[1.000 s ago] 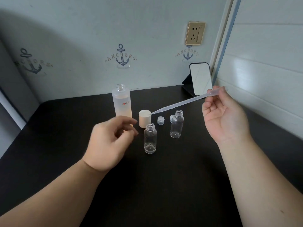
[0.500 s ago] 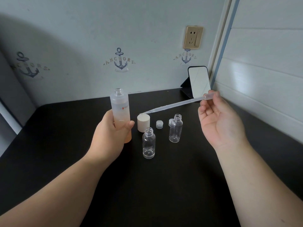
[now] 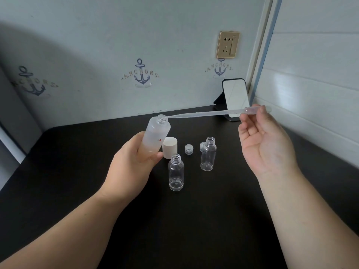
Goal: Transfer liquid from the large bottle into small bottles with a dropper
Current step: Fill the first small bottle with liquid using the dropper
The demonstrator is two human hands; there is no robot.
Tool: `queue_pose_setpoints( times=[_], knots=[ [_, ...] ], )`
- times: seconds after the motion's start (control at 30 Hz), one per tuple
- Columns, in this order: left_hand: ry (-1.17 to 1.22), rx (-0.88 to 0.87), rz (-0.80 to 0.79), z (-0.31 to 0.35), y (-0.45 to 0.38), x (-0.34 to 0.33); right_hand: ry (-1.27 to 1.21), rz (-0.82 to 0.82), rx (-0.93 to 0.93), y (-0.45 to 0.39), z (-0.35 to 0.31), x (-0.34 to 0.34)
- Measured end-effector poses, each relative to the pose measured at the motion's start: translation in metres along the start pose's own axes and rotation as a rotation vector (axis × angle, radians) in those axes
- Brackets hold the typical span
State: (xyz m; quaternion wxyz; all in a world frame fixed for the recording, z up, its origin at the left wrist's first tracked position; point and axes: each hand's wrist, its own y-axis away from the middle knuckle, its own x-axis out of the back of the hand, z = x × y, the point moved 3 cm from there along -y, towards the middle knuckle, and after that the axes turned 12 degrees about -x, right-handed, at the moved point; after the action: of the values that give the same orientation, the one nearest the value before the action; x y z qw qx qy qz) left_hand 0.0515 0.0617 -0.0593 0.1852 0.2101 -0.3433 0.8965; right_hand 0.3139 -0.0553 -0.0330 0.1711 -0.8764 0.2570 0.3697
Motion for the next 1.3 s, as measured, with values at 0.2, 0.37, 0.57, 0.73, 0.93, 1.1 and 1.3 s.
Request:
queue_pose_setpoints(
  times=[0.2,0.37,0.57,0.73,0.93,1.1,1.3],
  knots=[
    [-0.073,-0.046,-0.011,-0.001,-0.001,0.001,0.066,0.01,0.033,0.002,-0.004,0.0],
    [-0.129,-0.062,-0.002,-0.007,-0.001,0.001,0.121,0.059,0.046,0.004,-0.007,-0.001],
    [-0.185,-0.111,-0.035,-0.008,-0.001,-0.001,0.189,0.006,0.047,0.008,-0.005,-0.006],
    [-0.218,-0.135,-0.036,-0.01,-0.002,-0.002,0.249,-0.063,0.039,0.01,0.002,-0.013],
    [-0.253,-0.158,-0.039,-0.008,-0.002,-0.004,0.363,-0.112,0.028,0.014,0.017,-0.022],
    [-0.276,-0.165,-0.039,-0.006,-0.001,-0.007,0.484,-0.144,0.039,0.016,0.026,-0.024],
    [-0.275,-0.16,-0.029,-0.006,-0.001,-0.006,0.516,-0.163,0.013,0.014,0.027,-0.022]
  ],
)
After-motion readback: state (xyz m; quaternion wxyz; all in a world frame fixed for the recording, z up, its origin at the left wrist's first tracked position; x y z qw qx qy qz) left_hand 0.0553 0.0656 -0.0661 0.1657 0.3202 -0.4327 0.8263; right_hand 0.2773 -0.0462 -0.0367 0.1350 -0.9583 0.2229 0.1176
